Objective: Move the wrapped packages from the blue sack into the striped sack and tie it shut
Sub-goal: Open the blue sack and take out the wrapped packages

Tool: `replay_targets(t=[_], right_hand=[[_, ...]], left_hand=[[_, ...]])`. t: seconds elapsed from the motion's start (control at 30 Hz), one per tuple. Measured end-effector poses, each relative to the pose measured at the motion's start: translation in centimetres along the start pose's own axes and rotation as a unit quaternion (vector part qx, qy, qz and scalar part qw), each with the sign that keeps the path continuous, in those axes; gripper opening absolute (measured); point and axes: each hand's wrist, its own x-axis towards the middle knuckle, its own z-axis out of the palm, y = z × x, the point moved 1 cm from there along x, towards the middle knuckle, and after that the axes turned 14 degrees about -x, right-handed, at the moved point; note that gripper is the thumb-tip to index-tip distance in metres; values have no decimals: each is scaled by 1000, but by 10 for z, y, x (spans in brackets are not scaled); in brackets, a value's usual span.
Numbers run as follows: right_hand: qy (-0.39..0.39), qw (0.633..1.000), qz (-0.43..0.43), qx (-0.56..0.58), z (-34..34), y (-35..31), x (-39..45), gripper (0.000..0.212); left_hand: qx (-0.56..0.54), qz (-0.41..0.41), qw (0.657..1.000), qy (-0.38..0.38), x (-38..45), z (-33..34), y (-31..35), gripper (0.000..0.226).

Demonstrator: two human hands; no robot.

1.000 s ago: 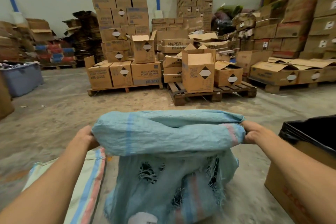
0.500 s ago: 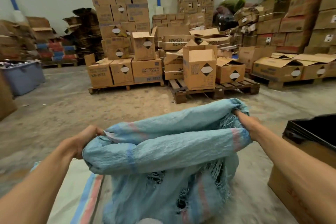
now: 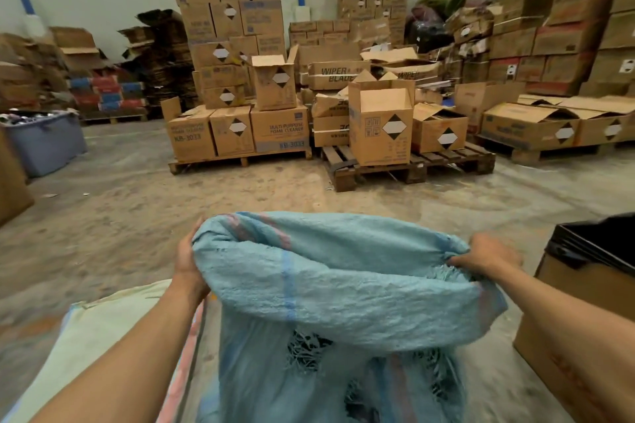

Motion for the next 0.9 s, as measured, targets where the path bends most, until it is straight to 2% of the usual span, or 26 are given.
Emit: replay_targets(t=[0.03,0.07,0.1,0.13,0.2,0.23,0.33,0.4,0.43,0.47,0.5,0.53,0.6,0.67,0.7,0.77,0.8,0.83,0.87,0.9], right_hand=[[10,999,-38,-4,1,-7,-1,43],[14,995,-95,18,2,-15,-2,49],[1,986,-157,48,2,-26,-6,64],[-12,974,-221,59,3,-38,-11,83],[1,952,-306,23,8,-66,-25,111],[15,944,-331,-12,12,-81,-34,118],[23,928,-365,-68,27,-120,-54,131],[13,937,-336,-98,39,-133,-55,135],[18,942,-316,-113,44,-136,-54,131],[26,947,-297,-122,49,-138,-51,117],[34,952,-282,-117,52,-139,-47,96],[37,960,-267,-83,54,-139,-41,73],[19,969,-242,39,55,-139,-28,41],[-19,965,-218,142,46,-137,-19,13],[-34,960,-211,182,38,-134,-16,13],[-79,940,-206,261,25,-128,-14,24],[-105,925,-208,300,20,-126,-15,28],[-129,913,-203,328,19,-125,-17,30],[-140,906,-201,345,20,-125,-18,33],[-142,906,-194,348,23,-126,-17,36]], left_hand=[[-23,4,1000,-6,0,5,-3,69],[1,19,1000,-4,7,14,-9,63],[28,-22,998,45,8,19,-18,73],[2,-82,996,40,7,22,-25,75],[34,-10,996,82,4,32,-29,64],[32,-15,997,76,5,32,-33,73],[-6,-120,985,126,-4,16,-32,90],[1,-120,990,71,-12,-4,-23,89],[7,-137,990,35,-11,-9,-19,83],[18,-162,987,-9,-13,-3,-16,77],[51,-185,981,0,-14,4,-10,73],[101,-207,972,40,-13,10,-3,73],[236,-207,939,141,-10,6,7,77],[383,-226,878,176,-6,2,13,65],[477,-199,831,206,-2,-5,13,47],[636,-112,714,271,1,-24,14,10],[669,-93,679,288,3,-31,13,9],[689,-84,656,297,5,-37,9,15],[672,-84,669,307,7,-36,1,16],[631,-83,703,317,10,-36,-7,18]])
